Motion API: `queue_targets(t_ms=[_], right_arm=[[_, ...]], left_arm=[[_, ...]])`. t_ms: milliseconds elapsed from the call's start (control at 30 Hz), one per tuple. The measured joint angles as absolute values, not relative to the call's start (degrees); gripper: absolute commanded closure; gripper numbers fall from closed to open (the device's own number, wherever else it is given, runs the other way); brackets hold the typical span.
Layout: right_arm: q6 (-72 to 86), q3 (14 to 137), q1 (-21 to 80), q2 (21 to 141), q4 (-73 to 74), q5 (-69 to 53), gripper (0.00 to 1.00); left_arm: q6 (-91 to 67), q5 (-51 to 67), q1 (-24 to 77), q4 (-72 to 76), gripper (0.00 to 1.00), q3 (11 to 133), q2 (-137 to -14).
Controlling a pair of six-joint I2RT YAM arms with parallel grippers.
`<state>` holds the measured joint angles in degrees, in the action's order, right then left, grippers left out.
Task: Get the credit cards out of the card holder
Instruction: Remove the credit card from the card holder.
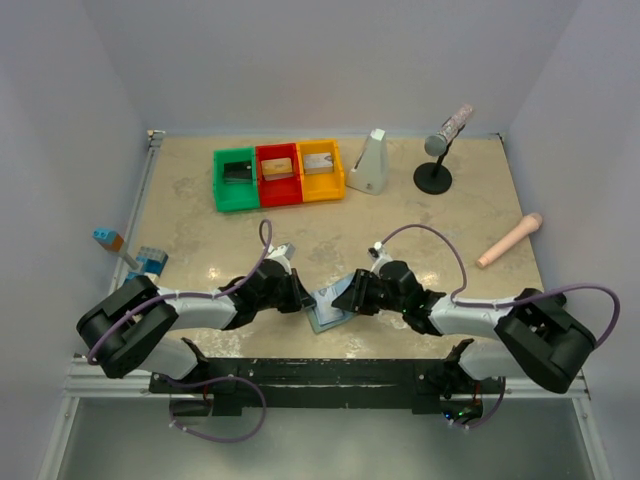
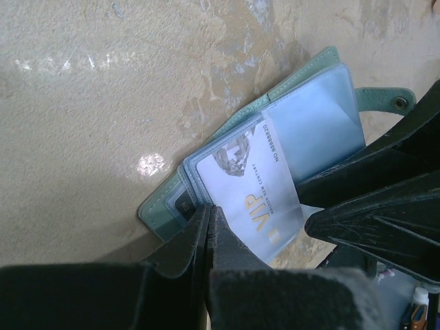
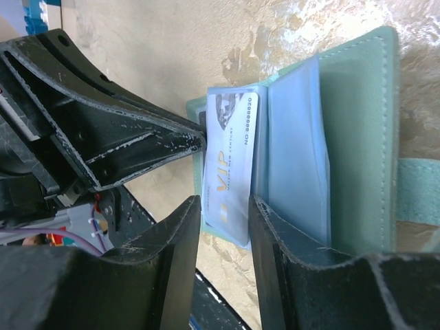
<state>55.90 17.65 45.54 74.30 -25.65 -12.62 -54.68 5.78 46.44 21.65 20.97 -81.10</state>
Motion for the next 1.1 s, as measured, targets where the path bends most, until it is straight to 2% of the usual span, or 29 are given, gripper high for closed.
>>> queue_targets(t_ms=[700,1100], right_arm=[[56.64,18.41,44.88,79.53,-28.64,-16.03,0.58],[57.54,17.96,44.86,80.79,-32.27,-16.23,0.64]], left_arm=[[-54.94,5.67,45.82,25.32,1.00,19.73,-82.02],[-54.92,5.74,45.78,26.48,1.00,19.25,-82.19]])
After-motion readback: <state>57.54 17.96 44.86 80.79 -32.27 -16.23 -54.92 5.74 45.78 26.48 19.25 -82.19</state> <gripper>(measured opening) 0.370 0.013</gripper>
